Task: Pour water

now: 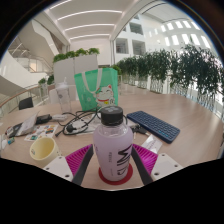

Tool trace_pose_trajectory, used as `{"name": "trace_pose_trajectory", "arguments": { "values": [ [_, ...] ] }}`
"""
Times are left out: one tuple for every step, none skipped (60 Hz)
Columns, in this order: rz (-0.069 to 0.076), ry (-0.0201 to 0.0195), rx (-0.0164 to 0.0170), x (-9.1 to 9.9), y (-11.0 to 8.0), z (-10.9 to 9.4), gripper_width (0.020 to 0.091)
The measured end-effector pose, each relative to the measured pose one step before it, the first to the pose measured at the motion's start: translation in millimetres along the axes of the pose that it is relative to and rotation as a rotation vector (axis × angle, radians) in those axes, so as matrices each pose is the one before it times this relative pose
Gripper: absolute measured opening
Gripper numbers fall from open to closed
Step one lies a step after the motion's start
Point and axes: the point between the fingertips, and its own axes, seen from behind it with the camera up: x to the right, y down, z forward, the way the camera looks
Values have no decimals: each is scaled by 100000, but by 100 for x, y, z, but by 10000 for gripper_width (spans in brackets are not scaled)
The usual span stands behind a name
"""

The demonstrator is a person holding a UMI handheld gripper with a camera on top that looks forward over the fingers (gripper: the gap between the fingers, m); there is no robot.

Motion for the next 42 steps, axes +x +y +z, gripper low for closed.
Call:
{"name": "trace_pose_trajectory", "arguments": {
  "values": [
    [787,-771,285,-282,-265,-596,853],
    [786,-882,241,-320,-225,-658,852],
    [776,-536,3,-245,-144,-671,845],
    [762,-295,-496,-258,-36,-776,838],
    [655,-7,-742,181,607,-81,839],
    [527,90,-658,-174,103,-767,838],
    [439,165,-382,-118,52,-847,837],
    [325,200,-169,-138,28,-892,839],
    [289,353,-79,-62,7,-869,837],
    [450,278,-287,141,-128,-69,837],
    [118,675,-270,-220,180,-1544,837],
    [57,440,-153,-99,54,-976,837],
    [32,357,17,-161,11,-1024,838],
    [-112,237,166,-214,-2,-1084,838],
    [-158,93,124,-59,-182,-834,836],
    [-167,203,168,-213,-70,-1120,837],
    [-87,207,171,-245,-63,-1050,836],
    [-55,322,163,-218,-60,-1068,838],
    [52,525,-83,-167,-19,-1083,837],
    [56,614,-278,-194,-6,-1070,836],
    [-63,190,-348,-78,-233,-787,838],
    [-223,255,-79,-391,113,-1096,838],
    [-202,-229,123,-376,-65,-1004,838],
    [-144,-415,309,-437,-120,-974,837],
    [-125,-447,394,-434,-157,-990,838],
    [-134,-439,365,-451,-155,-1014,839],
    [-95,-411,249,-584,-338,-950,839],
    [-26,-81,174,-400,-94,-912,840],
    [84,191,13,-355,-62,-916,837],
    [184,371,-284,-318,2,-898,839],
    [205,432,-585,-281,77,-922,838],
    [213,329,-806,112,-31,-1021,839],
    [63,627,-670,-618,205,-800,838],
    [62,442,-432,-321,89,-935,839],
    [28,418,-106,-315,53,-952,837],
    [80,503,180,-315,-12,-903,837],
    [189,616,373,-291,-66,-889,838],
    [401,416,461,70,-193,-1030,838],
    [392,470,453,-60,-151,-1042,837],
    [369,410,398,-380,-8,-639,838],
    [419,127,280,-319,-25,-789,839],
    [414,-89,203,-374,-11,-737,838]
  ]
}}
